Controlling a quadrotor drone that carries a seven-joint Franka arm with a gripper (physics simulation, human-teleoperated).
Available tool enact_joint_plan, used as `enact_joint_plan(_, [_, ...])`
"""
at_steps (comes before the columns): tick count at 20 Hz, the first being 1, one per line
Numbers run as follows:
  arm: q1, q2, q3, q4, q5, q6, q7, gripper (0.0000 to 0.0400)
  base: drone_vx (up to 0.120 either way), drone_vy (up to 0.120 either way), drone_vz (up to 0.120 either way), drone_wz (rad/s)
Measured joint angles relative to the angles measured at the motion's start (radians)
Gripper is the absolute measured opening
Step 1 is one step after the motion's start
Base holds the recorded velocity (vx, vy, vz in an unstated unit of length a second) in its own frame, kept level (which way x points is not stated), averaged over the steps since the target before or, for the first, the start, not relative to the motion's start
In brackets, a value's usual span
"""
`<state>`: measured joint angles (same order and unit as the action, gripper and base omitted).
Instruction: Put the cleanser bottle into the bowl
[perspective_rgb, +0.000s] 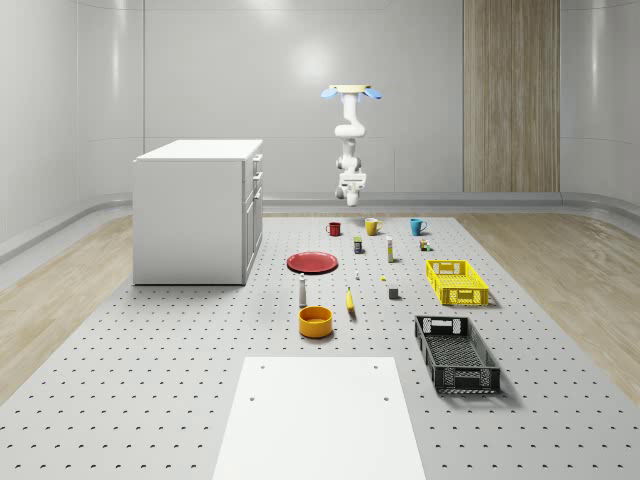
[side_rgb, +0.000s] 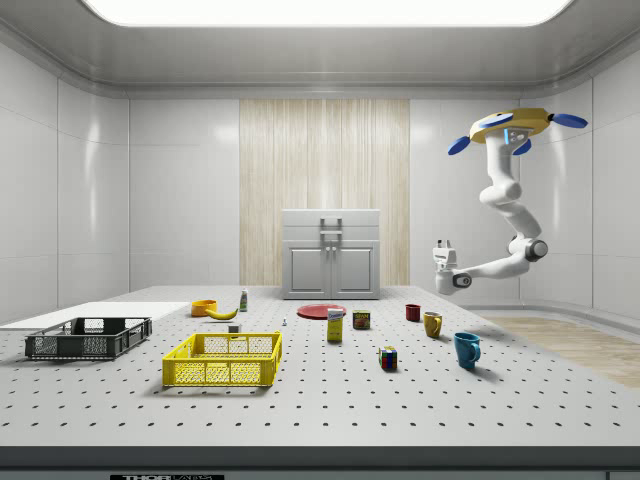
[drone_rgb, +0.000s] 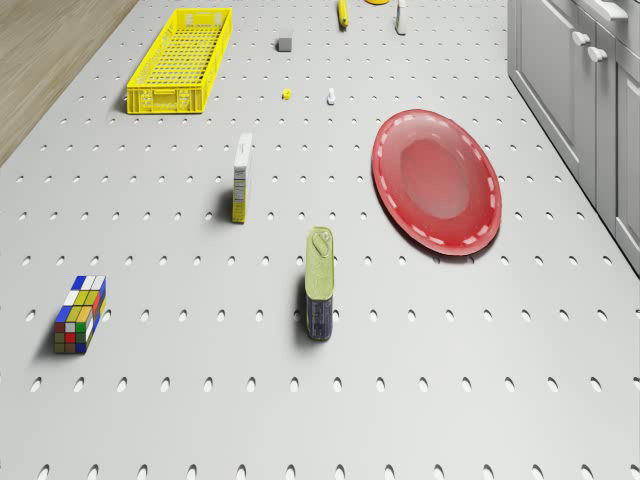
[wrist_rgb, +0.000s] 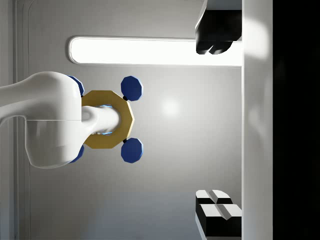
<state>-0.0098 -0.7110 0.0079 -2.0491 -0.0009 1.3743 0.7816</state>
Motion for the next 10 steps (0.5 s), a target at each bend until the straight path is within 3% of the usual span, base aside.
enact_joint_plan(10, [-0.005,-0.005,0.014,-0.005,-0.019,0.008,0.002,0.0400,0.120,-0.120,0.000,0.000])
